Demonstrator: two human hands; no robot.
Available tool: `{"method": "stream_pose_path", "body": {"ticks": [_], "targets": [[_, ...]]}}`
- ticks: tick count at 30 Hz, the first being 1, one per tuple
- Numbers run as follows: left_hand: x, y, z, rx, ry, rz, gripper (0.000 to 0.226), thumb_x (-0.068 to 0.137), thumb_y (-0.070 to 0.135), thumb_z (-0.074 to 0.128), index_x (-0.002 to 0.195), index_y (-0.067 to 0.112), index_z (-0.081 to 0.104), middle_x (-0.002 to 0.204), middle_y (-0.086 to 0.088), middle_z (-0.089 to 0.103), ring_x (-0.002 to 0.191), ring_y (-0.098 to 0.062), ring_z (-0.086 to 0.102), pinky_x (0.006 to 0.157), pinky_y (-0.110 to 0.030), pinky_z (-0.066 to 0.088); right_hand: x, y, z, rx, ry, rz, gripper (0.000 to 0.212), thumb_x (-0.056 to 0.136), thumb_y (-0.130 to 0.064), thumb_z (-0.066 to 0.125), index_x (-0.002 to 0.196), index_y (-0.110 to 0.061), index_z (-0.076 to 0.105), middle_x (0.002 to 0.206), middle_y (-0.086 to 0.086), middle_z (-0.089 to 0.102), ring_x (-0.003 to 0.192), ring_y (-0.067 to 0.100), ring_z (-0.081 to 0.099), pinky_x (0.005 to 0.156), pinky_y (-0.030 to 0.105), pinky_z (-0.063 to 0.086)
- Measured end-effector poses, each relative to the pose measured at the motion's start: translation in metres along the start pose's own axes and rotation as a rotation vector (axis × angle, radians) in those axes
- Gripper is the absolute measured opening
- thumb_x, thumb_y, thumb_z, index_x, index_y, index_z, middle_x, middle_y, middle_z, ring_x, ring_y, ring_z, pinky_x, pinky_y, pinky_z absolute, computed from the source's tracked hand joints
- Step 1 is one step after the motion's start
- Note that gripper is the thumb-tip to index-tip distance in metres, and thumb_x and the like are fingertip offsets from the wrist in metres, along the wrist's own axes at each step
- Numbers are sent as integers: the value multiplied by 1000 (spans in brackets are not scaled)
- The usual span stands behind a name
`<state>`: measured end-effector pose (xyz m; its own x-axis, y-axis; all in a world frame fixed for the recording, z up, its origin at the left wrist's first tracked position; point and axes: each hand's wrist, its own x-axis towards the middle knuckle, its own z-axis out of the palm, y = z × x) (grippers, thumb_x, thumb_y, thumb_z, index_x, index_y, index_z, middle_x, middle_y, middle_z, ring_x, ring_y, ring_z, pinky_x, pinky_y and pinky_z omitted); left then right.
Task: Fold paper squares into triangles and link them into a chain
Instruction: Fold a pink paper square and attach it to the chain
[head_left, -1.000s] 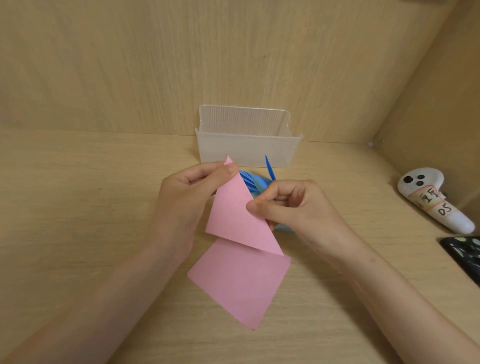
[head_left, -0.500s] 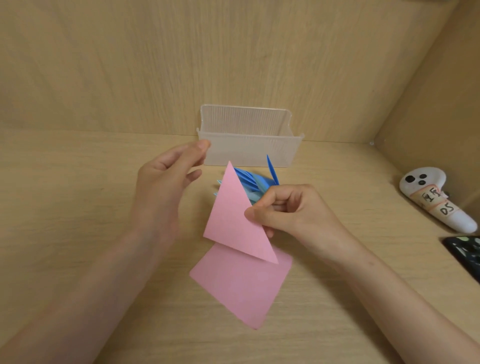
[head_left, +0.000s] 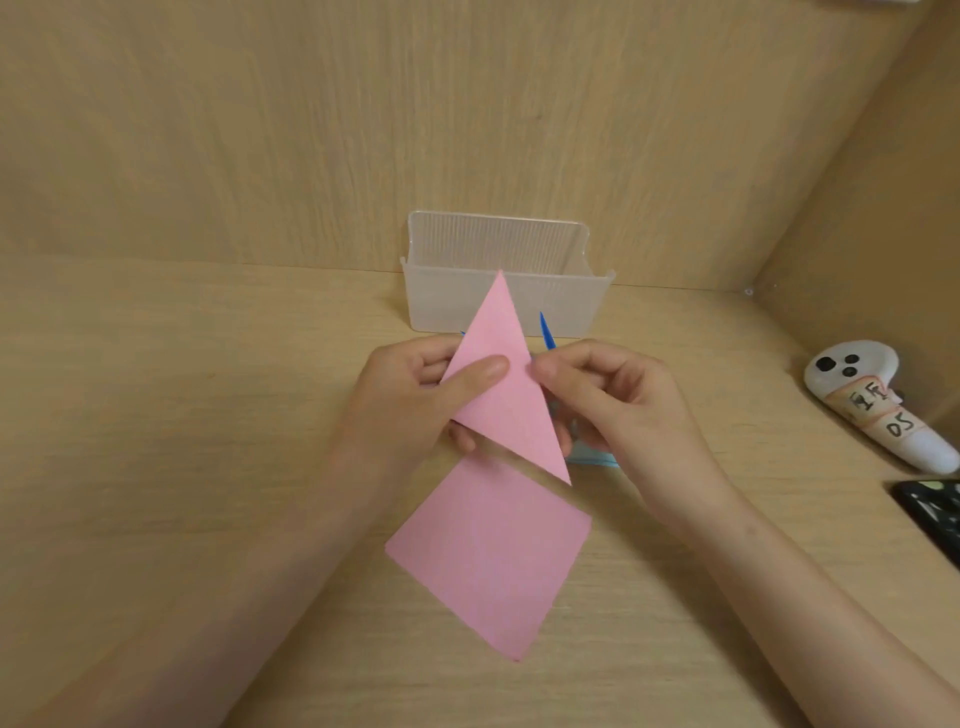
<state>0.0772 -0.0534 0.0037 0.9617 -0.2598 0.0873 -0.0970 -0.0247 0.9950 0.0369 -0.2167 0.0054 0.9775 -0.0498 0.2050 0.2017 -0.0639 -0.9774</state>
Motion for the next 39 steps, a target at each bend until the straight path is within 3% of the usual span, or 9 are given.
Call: {"method": "stream_pose_path", "body": {"ticks": [4,9,15,17,21,25,29,35,39], "targets": [[2,4,-5,-52,7,5,8,87,13,63,89,15,71,65,7,70,41,-6,48,42,-15,42,1,4,-6,-232,-21,-229,23,90,-2,58,105,-17,66,86,1,64,60,17,55,63,29,44],[1,4,-5,-84,-33,-32,15,86,17,65,99,13,70,78,-1,74,60,-13,55,46,-16,44,4,3,-11,-371,-77,-295,26,80,-5,70,100,-22,73,107,-2,58,80,15,58,69,30,43],[-1,3,-1,-96,-99,-57,16,86,15,63,101,13,70,83,-8,74,66,-21,58,47,-17,47,7,6,-16,-260,-84,-285,10,74,-14,73,84,-17,75,93,-4,68,86,9,61,68,20,42],[-2,4,-1,-109,-136,-55,16,88,15,61,102,13,68,82,-7,75,66,-16,66,48,-16,48,7,5,-16,-190,-93,-272,10,73,-13,75,83,-12,75,89,-1,70,84,9,63,68,18,43],[-4,9,1,-185,-191,-66,13,88,13,58,99,14,66,80,-4,76,71,-9,72,55,-14,53,7,3,-14,-36,-81,-192,5,72,-4,70,77,-4,72,84,8,71,72,10,62,64,21,47],[-4,10,2,-224,-210,-84,11,88,13,58,95,15,67,80,-5,76,75,-9,73,59,-14,53,7,1,-12,2,-40,-150,4,73,-7,71,71,-11,72,76,2,71,66,10,61,62,21,49],[-5,12,2,-231,-259,-98,15,91,12,53,96,11,67,86,-3,76,78,-11,73,60,-17,55,6,-1,-12,19,18,-82,10,72,-15,69,75,-6,70,71,1,71,63,12,59,63,23,49],[-2,7,6,-72,-37,94,24,95,13,50,82,16,69,69,9,70,67,0,65,56,-18,52,6,-2,-9,14,12,-9,2,73,-4,70,75,-4,69,63,-3,69,55,7,59,61,16,48],[0,8,3,-147,48,143,25,91,3,54,86,22,70,76,9,74,75,-5,70,62,-16,53,5,-1,-7,17,-17,15,2,77,3,68,76,2,67,62,4,68,54,11,60,59,18,50]]}}
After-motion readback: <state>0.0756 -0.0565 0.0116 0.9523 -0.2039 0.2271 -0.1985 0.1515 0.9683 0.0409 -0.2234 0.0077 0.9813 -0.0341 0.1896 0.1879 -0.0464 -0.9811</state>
